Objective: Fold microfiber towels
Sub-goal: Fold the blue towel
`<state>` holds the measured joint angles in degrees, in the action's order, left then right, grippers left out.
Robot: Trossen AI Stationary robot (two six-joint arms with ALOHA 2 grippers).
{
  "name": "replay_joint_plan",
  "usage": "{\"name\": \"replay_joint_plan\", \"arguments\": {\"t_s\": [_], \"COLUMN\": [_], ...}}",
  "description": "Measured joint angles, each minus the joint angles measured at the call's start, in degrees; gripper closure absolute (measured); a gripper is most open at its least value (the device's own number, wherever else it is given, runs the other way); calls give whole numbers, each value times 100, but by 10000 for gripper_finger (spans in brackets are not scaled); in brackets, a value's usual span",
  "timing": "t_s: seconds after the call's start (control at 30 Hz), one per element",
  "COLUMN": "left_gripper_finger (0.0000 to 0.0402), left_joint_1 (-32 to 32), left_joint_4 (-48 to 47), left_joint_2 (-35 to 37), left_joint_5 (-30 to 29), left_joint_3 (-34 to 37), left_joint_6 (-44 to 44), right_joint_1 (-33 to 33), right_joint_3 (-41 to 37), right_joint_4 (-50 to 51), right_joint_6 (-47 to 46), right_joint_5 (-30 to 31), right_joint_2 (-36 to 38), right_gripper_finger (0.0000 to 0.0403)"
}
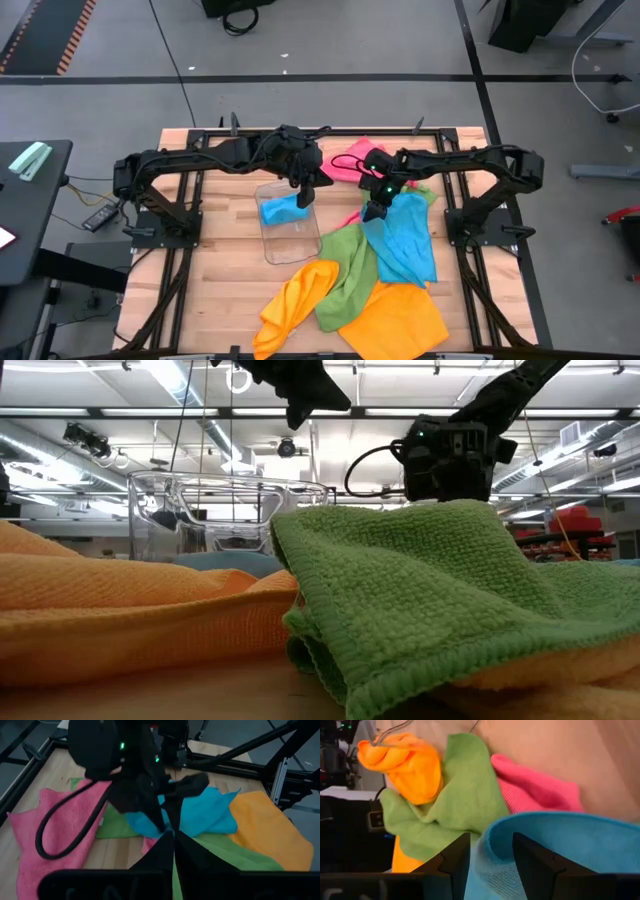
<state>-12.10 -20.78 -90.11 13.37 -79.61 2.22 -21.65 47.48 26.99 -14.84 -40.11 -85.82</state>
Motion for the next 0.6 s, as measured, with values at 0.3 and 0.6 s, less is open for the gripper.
{"name": "replay_joint_plan", "arguments": {"t_s": [0.3,0.6], "left_gripper_finger": [385,379], "left_joint_1": [0,0], "left_joint_4": [-30,-71], "left_joint_2": [0,-2], "left_joint_5": [-2,-2], "left_joint_3": [0,0], "left_joint_6": [-55,-52], "right_joint_1": [68,103], "right_joint_3": [-2,-2], "right_joint_4": [576,1201], "right_joint_6": [144,370], "right_joint_5": [-194,-486], "right_joint_2": [80,80], "right_gripper_finger": [246,246]}}
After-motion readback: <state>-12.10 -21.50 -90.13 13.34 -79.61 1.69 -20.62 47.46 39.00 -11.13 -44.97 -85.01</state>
